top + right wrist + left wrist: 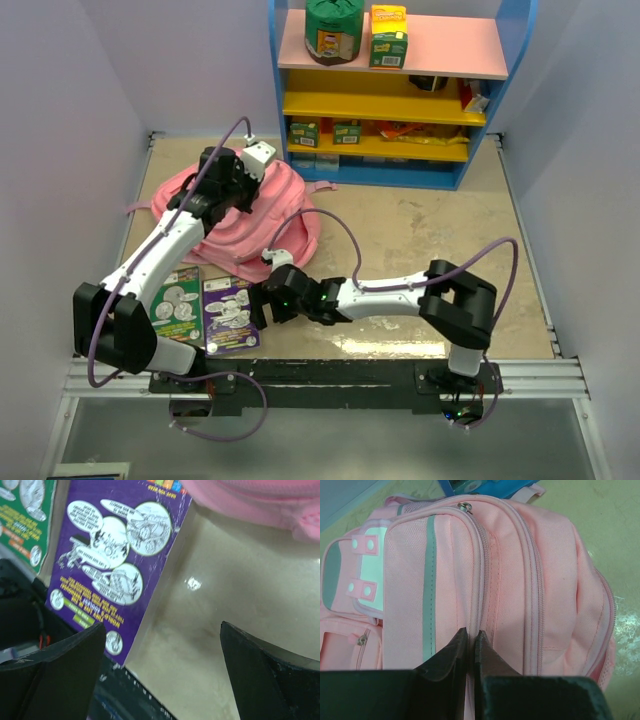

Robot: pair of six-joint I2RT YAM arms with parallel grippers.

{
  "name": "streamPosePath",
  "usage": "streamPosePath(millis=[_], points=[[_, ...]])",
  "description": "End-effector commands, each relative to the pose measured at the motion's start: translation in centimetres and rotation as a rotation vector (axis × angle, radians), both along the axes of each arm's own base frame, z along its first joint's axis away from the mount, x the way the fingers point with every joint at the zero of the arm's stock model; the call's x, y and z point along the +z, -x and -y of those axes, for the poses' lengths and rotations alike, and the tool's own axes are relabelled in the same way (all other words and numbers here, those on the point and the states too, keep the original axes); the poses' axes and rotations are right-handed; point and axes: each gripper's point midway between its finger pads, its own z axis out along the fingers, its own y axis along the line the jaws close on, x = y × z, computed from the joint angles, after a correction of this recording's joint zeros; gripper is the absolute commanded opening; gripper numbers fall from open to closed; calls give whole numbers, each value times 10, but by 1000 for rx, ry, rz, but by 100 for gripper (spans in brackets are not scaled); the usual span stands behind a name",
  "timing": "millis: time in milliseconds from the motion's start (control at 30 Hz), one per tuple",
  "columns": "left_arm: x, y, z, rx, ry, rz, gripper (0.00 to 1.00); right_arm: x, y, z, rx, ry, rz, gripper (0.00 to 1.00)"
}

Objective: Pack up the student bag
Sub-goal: Pick up the book from the center of the board.

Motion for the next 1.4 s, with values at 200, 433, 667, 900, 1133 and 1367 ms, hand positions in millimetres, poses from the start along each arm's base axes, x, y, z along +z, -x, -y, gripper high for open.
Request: streamPosePath(millis=[200, 433, 667, 900, 1133, 1367], points=[[79, -24, -6, 39, 71, 255, 0, -3, -35, -42, -99, 10, 102, 84], [76, -26, -7, 50, 77, 262, 0, -26, -31, -59, -72, 43, 92, 70], [64, -25, -7, 54, 85, 248, 0, -42, -21, -61, -47, 114, 97, 25], [66, -20, -9, 54, 77, 258, 0, -54, -21, -42, -64, 200, 119, 0], [66, -21, -17, 80, 49, 273, 0, -55, -18, 25, -144, 282, 149, 0], [78, -29, -34, 175, 47, 323, 0, -49, -11, 110, -309, 285, 113, 0]])
